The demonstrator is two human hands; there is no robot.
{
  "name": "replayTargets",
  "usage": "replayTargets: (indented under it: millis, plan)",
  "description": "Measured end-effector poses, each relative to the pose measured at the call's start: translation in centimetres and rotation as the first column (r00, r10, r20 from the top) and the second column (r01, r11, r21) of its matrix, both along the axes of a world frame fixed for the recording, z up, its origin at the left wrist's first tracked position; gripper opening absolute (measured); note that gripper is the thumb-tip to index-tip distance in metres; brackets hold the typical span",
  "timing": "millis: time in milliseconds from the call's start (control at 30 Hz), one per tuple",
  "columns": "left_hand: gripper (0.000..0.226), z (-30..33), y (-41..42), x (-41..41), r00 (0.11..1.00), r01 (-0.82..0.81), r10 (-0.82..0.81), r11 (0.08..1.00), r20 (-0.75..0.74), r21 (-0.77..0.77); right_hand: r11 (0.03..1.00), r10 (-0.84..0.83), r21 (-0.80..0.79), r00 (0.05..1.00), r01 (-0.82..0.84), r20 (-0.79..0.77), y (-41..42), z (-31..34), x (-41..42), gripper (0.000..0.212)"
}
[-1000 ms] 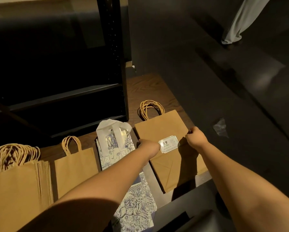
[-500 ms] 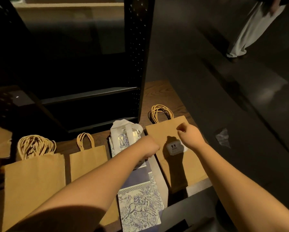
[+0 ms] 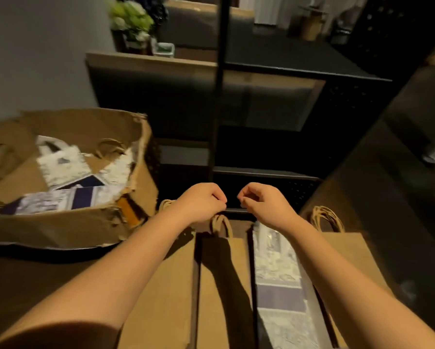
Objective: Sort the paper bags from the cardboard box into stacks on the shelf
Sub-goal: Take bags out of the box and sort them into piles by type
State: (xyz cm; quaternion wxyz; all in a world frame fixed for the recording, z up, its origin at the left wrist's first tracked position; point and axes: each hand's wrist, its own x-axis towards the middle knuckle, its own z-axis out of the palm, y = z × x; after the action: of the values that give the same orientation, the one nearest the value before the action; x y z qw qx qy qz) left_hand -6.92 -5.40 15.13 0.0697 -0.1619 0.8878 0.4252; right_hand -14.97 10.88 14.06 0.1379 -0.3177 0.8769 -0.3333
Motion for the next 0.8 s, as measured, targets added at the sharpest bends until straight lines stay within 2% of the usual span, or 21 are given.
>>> replayTargets:
  millis: [200,400,567,700,800]
  plan:
    - [0.013,3.7,-12.3,6.1,0.996,-0.082,0.082,0.997,-0.038,0.005,0.994,0.109,-0.011,0.993,-0.109,0.044,-12.2,2.8,3.5,0.009]
    - [0.014,4.6,-24.0,11.0,0.988,-0.147,0.149,0.988,-0.043,0.034,0.985,0.17,-0.046,0.983,-0.167,0.066,-24.7,3.5,7.0,0.011]
    - [0.017,3.0,-33.9,13.6,0.979,-0.201,0.201,0.98,-0.021,0.002,0.981,0.183,-0.107,0.961,-0.164,0.209,-34.3,2.6,9.9,0.012]
    - [0.008,0.3,-39.7,14.4,0.971,-0.214,0.213,0.977,0.109,-0.005,0.975,0.181,0.065,0.929,-0.212,0.322,-39.1,0.4,10.6,0.008]
    - [0.014,-1.8,-42.6,13.7,0.958,-0.219,0.214,0.976,0.191,0.005,0.945,0.157,0.22,0.927,-0.241,0.341,-41.8,-1.1,10.3,0.018]
